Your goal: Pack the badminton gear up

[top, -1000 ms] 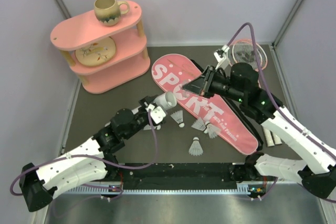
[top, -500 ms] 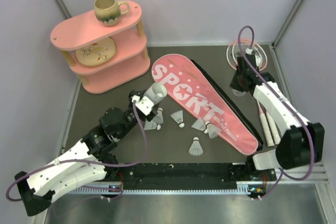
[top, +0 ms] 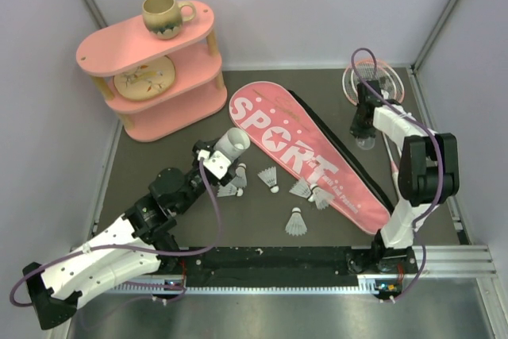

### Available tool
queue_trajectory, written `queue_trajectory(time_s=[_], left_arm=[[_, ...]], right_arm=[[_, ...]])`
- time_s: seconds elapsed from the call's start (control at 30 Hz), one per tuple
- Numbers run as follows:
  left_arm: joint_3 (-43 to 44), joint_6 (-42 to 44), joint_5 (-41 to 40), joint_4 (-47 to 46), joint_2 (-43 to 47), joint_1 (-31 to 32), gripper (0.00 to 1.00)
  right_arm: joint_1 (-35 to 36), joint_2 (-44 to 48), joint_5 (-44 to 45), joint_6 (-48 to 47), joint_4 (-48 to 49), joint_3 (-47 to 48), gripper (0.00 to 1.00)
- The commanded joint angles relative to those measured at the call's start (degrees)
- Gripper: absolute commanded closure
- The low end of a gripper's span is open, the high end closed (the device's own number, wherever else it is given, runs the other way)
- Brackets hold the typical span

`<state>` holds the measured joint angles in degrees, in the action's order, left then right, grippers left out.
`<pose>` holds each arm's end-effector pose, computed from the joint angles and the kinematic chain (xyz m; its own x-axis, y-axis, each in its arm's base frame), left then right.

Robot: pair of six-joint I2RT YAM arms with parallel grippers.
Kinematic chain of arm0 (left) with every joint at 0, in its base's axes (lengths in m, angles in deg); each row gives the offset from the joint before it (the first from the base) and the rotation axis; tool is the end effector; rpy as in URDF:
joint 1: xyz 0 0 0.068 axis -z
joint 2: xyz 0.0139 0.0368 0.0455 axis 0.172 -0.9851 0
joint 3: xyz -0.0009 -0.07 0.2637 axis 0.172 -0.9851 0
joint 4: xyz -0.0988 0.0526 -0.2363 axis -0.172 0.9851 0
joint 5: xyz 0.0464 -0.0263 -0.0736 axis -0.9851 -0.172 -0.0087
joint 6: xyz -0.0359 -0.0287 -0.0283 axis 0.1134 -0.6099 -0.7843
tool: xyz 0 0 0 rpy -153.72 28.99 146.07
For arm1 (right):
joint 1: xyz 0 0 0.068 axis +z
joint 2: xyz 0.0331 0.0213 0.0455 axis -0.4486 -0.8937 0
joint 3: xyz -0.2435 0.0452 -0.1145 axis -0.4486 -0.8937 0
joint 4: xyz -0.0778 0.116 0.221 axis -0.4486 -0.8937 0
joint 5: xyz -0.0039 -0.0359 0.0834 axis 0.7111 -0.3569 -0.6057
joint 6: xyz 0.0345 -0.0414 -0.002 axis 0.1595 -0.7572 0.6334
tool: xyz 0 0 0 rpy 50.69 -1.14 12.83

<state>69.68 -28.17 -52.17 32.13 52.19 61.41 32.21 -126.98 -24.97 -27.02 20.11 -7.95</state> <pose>0.1060 -0.1196 0.3152 0.2353 0.2986 -0.9249 0.5641 0.7330 0.3801 0.3639 0.0278 0.2063 -0.7889 0.3532 -0.5029 0.3892 0.9205 0.0360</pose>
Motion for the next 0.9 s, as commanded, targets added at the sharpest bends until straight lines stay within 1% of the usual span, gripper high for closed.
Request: queue_trajectory(time_s=[0.0, 0.03, 0.07, 0.1, 0.17, 0.27, 0.3, 0.37, 0.4, 0.47, 0.5, 0.57, 0.6, 0.63, 0.67, 0.7, 0.73, 0.77, 0.8, 0.87], left_arm=[[0.3, 0.5, -0.4, -4.2, 0.6, 0.0, 0.75], [0.2, 0.7, -0.4, -4.2, 1.0, 0.0, 0.75], [0.1, 0.7, -0.5, -4.3, 1.0, 0.0, 0.75], [0.1, 0.9, -0.9, -4.3, 1.1, 0.1, 0.75], [0.0, 1.2, -1.2, -4.5, 1.2, 0.0, 0.75], [0.1, 1.4, -1.6, -4.4, 0.6, 0.0, 0.75], [0.1, 1.4, -1.6, -4.4, 0.5, 0.0, 0.75], [0.1, 1.5, -1.9, -4.4, 0.4, 0.0, 0.74], [0.1, 1.7, -2.2, -4.5, 0.3, 0.0, 0.74], [0.1, 1.9, -2.9, -4.6, 0.2, -0.1, 0.74], [0.2, 2.0, -3.1, -4.6, 0.3, -0.2, 0.74], [0.3, 2.0, -3.1, -4.4, 0.5, -0.2, 0.74], [0.2, 2.0, -3.1, -4.5, 0.5, -0.2, 0.73], [0.2, 2.0, -3.0, -4.5, 0.5, -0.3, 0.74], [0.2, 2.0, -3.0, -4.5, 0.6, -0.2, 0.74], [0.1, 1.9, -3.1, -4.5, 0.4, -0.3, 0.73], [0.1, 1.9, -3.0, -4.4, 0.2, -0.2, 0.73], [0.1, 1.9, -3.0, -4.4, 0.2, -0.3, 0.74], [0.1, 1.8, -3.0, -4.3, 0.1, -0.3, 0.73], [0.3, 1.6, -2.5, -4.3, 0.0, -0.3, 0.74]], right_arm=[[-1.1, -1.5, -1.0, -2.9, 3.0, 3.7, 0.80], [-1.1, -1.4, -1.4, -3.2, 2.9, 3.8, 0.69], [-1.1, -0.5, -2.2, -3.5, 2.8, 3.5, 0.50], [-0.9, 0.2, -3.9, -3.6, 2.0, 2.9, 0.44], [-0.5, 2.6, -3.8, -2.7, 0.2, 1.7, 0.35], [2.9, 10.6, -5.4, 0.2, -2.7, -3.8, 0.33], [4.4, 16.4, -7.9, 1.7, -2.8, -6.0, 0.33], [9.2, 22.4, -12.0, 5.7, -3.1, -13.2, 0.33], [10.6, 27.8, -14.0, 7.5, -3.0, -18.3, 0.33], [14.8, 33.8, -17.6, 13.1, -2.6, -23.1, 0.33], [16.2, 39.4, -18.2, 15.0, -2.2, -27.7, 0.33], [20.6, 44.6, -19.6, 20.0, -0.1, -32.2, 0.33], [21.8, 47.7, -20.7, 21.6, 1.3, -36.8, 0.33], [22.5, 52.8, -22.1, 23.3, 3.4, -39.4, 0.32], [23.3, 56.1, -24.1, 26.7, 7.7, -41.9, 0.32], [23.6, 59.1, -24.4, 28.3, 10.0, -46.8, 0.31], [23.7, 61.8, -24.3, 29.8, 11.6, -49.0, 0.22], [23.6, 66.6, -23.8, 32.0, 14.5, -51.0, 0.20], [23.6, 68.1, -23.6, 32.7, 15.9, -54.0, 0.19], [23.6, 69.8, -23.3, 34.5, 20.2, -56.3, 0.18]])
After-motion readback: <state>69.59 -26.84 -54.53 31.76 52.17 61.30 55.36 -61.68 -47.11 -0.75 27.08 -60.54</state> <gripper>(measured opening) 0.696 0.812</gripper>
